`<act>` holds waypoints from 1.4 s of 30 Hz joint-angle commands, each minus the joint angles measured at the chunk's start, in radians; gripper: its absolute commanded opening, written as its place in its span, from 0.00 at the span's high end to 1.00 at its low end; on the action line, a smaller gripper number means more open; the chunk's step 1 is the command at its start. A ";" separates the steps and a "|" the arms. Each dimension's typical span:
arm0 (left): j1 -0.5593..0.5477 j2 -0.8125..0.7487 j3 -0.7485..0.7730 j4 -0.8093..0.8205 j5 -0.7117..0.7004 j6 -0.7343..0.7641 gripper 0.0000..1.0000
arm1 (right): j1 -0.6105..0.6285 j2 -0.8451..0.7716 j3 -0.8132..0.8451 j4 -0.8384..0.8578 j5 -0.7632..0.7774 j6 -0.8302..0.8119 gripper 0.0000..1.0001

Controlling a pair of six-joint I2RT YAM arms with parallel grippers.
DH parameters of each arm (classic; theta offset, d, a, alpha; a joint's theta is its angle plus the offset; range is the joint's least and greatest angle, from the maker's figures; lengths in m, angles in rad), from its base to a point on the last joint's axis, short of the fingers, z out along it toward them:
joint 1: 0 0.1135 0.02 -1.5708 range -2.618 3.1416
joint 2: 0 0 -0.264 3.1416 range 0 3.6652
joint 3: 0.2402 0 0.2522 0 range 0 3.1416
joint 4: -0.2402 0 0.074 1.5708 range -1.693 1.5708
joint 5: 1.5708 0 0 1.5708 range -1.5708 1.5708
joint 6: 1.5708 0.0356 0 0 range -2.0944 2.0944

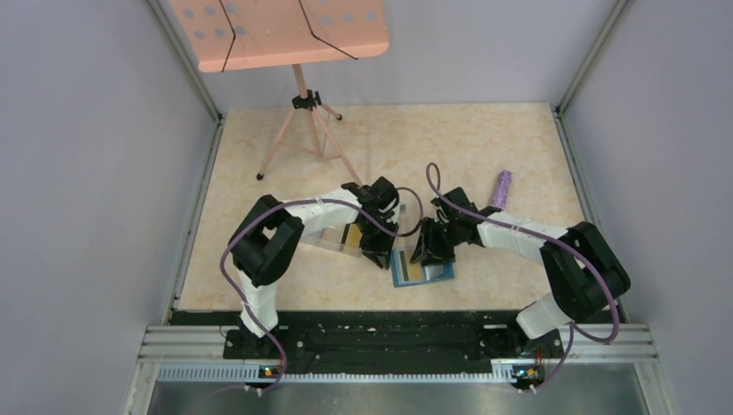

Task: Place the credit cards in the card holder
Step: Insert the credit card into the card holder.

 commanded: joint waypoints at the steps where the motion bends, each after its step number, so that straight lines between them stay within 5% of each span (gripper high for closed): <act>1: 0.000 -0.063 0.038 -0.010 -0.075 0.018 0.74 | 0.019 -0.045 -0.008 0.010 -0.005 0.015 0.59; 12: 0.001 -0.065 -0.007 0.104 0.072 -0.027 0.66 | 0.020 -0.064 -0.054 -0.021 0.055 -0.034 0.67; 22: 0.004 -0.045 -0.005 0.173 0.145 -0.075 0.63 | 0.021 -0.042 -0.157 0.134 -0.017 0.021 0.75; 29: 0.004 -0.069 0.000 0.134 0.058 -0.072 0.64 | 0.021 -0.016 -0.160 0.153 -0.024 0.022 0.94; 36: 0.003 -0.152 -0.005 0.122 -0.034 -0.070 0.63 | 0.021 0.011 -0.149 0.163 -0.036 0.021 0.99; 42: 0.003 -0.137 -0.017 0.161 0.040 -0.086 0.63 | 0.021 0.021 -0.136 0.163 -0.043 0.024 1.00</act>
